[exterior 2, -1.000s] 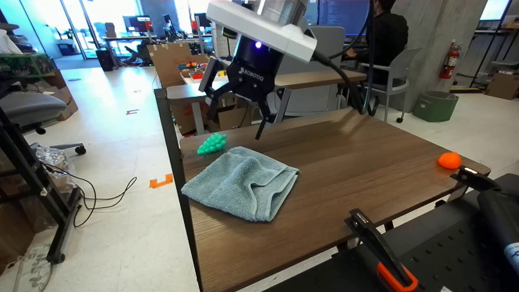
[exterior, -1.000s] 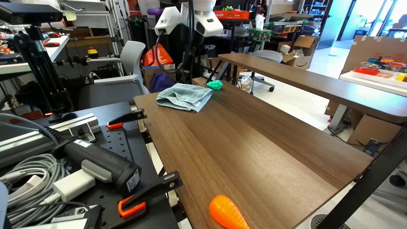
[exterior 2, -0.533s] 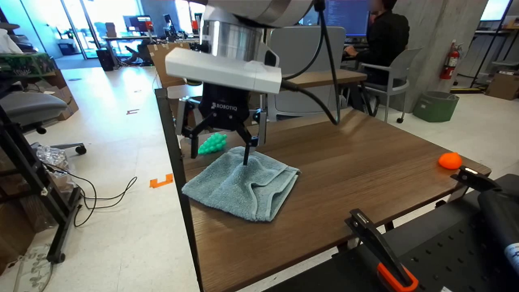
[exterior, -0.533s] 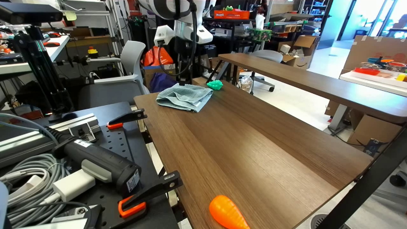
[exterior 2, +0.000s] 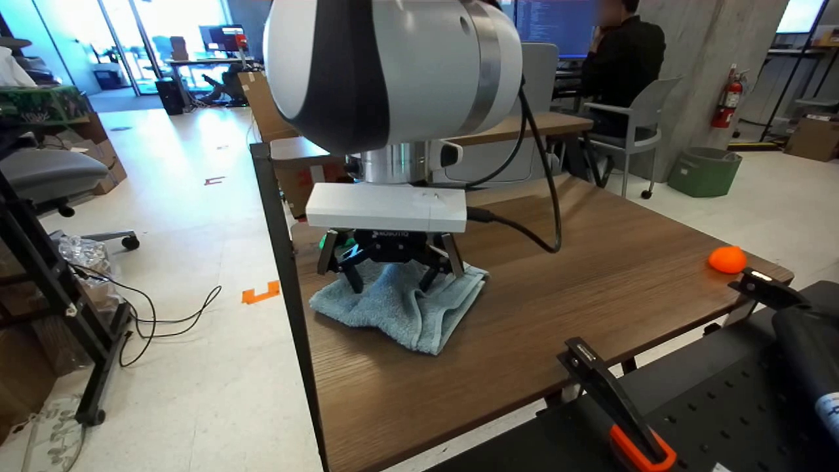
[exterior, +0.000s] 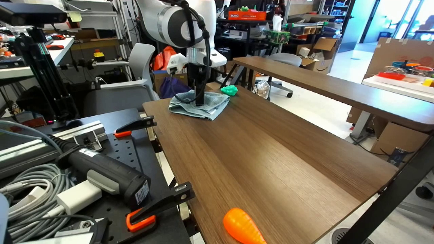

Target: Use the towel the table

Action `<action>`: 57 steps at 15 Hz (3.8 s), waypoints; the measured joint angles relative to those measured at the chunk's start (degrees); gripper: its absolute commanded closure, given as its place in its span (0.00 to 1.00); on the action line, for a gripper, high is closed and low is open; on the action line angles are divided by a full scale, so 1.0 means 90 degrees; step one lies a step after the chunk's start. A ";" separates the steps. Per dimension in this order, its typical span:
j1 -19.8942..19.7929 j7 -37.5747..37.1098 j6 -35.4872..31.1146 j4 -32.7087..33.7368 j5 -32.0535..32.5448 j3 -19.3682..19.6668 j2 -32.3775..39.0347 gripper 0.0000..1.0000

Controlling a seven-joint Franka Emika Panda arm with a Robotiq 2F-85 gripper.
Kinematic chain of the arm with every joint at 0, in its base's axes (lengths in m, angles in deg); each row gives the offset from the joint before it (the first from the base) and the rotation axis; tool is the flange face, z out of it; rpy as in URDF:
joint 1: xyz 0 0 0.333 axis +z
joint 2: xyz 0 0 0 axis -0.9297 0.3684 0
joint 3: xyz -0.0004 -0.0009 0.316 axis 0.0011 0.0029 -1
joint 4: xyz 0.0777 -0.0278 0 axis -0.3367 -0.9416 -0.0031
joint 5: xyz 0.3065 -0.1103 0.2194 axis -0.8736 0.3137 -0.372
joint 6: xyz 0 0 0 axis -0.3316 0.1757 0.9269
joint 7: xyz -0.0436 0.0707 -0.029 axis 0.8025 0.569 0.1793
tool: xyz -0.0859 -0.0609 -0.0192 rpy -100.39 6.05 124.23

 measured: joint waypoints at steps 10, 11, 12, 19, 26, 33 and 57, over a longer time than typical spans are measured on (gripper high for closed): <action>-0.0046 -0.0345 0.0287 0.0121 -0.0015 0.0133 0.0021 0.00; -0.0066 -0.0477 0.0291 0.0111 -0.0015 0.0224 0.0022 0.00; -0.0112 -0.0602 0.0320 0.0102 -0.0015 0.0315 0.0025 0.00; -0.0309 -0.1489 0.0372 -0.0038 -0.0005 0.0824 0.0052 0.00; -0.0004 -0.1404 0.0527 -0.0051 0.0554 0.0395 0.0043 0.00; 0.0432 -0.1383 0.0825 -0.0072 0.0936 0.0212 -0.0021 0.00; -0.0141 -0.2574 0.1359 -0.1115 0.2277 0.1132 -0.0647 0.00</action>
